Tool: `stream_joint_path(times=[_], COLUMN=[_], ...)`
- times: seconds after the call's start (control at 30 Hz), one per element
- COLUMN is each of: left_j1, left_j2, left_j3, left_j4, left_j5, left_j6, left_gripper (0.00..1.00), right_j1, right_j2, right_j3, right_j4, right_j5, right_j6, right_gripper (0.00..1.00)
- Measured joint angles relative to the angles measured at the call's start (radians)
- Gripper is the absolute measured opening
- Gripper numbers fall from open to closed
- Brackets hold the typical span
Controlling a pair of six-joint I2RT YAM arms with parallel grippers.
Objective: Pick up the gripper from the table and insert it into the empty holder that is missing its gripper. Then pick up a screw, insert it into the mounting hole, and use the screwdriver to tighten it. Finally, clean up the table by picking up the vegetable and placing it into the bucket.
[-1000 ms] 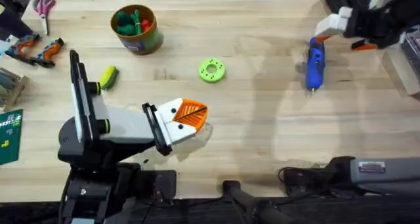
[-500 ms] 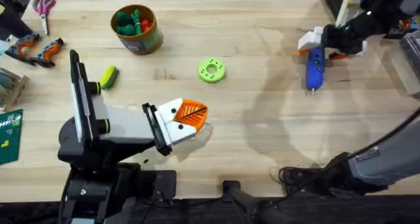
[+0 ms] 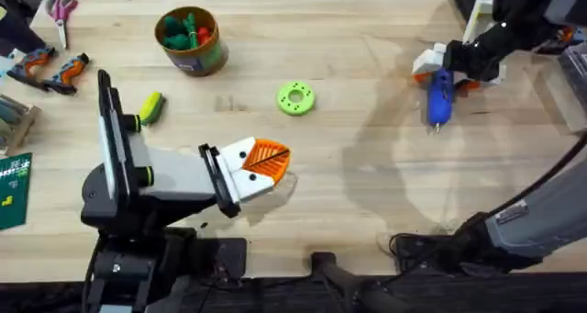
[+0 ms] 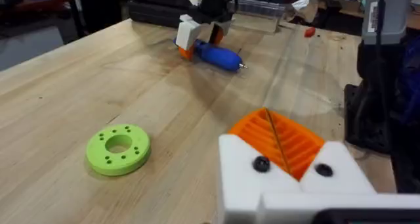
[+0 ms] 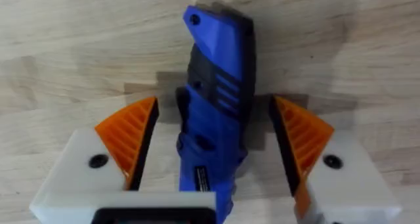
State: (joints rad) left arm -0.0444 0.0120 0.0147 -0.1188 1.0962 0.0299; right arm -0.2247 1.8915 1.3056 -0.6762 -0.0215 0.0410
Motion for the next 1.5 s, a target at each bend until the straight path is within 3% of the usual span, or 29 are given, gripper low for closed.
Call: stream_joint_path(times=[0.1, 0.17, 0.33, 0.37, 0.4, 0.77, 1.23, 1.5], left_j1=[0.000, 0.000, 0.000, 0.000, 0.000, 0.000, 0.000, 0.000], left_j2=[0.000, 0.000, 0.000, 0.000, 0.000, 0.000, 0.000, 0.000], left_j3=[0.000, 0.000, 0.000, 0.000, 0.000, 0.000, 0.000, 0.000], left_j4=[0.000, 0.000, 0.000, 0.000, 0.000, 0.000, 0.000, 0.000], left_j5=[0.000, 0.000, 0.000, 0.000, 0.000, 0.000, 0.000, 0.000], left_j6=[0.000, 0.000, 0.000, 0.000, 0.000, 0.000, 0.000, 0.000], left_gripper=[0.005, 0.005, 0.005, 0.005, 0.005, 0.005, 0.005, 0.005], right_j1=[0.000, 0.000, -0.001, -0.001, -0.001, -0.001, 0.003, 0.056], right_j2=[0.000, 0.000, 0.000, 0.000, 0.000, -0.017, -0.501, -0.756], right_j3=[0.000, 0.000, 0.000, 0.000, 0.000, 0.001, 0.033, 0.033], right_j4=[0.001, 0.001, 0.002, 0.002, 0.000, -0.078, -0.252, -0.364], right_j5=[0.002, 0.009, 0.022, 0.027, 0.027, 0.028, -0.085, -0.146], right_j6=[0.008, 0.009, 0.016, 0.016, 0.021, 0.018, -0.012, -0.020], right_gripper=[0.988, 0.894, 0.176, 0.061, 0.027, 0.028, 0.028, 0.028])
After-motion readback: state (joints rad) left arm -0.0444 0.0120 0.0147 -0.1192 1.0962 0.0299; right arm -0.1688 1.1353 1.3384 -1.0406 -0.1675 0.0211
